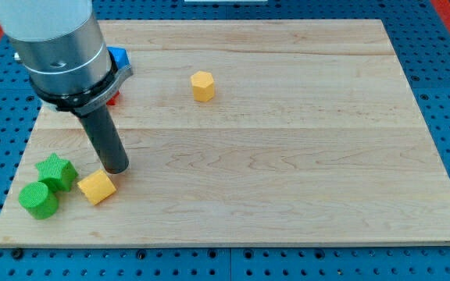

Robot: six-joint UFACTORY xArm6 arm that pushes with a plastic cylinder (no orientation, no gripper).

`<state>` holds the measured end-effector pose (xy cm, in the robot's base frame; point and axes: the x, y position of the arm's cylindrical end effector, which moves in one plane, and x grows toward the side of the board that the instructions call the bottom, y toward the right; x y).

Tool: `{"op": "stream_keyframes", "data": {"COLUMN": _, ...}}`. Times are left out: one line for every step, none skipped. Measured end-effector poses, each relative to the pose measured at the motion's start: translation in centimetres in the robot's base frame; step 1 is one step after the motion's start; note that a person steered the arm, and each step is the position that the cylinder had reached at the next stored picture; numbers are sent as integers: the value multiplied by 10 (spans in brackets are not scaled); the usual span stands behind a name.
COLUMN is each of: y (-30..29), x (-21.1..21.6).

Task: Slide yellow hexagon closer to the yellow heart

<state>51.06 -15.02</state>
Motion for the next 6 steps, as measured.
{"op": "stream_keyframes", "data": {"y": 81, "x": -55}}
{"op": "stream_keyframes", "data": {"y": 187, "x": -144}}
{"op": "stream_keyframes", "data": {"y": 150, "x": -181}}
{"op": "stream_keyframes", "data": {"y": 95, "x": -137}}
{"op": "stream_keyframes", "data": {"y": 70, "x": -77}}
{"op": "stream_keyframes", "data": {"y": 57, "x": -83}}
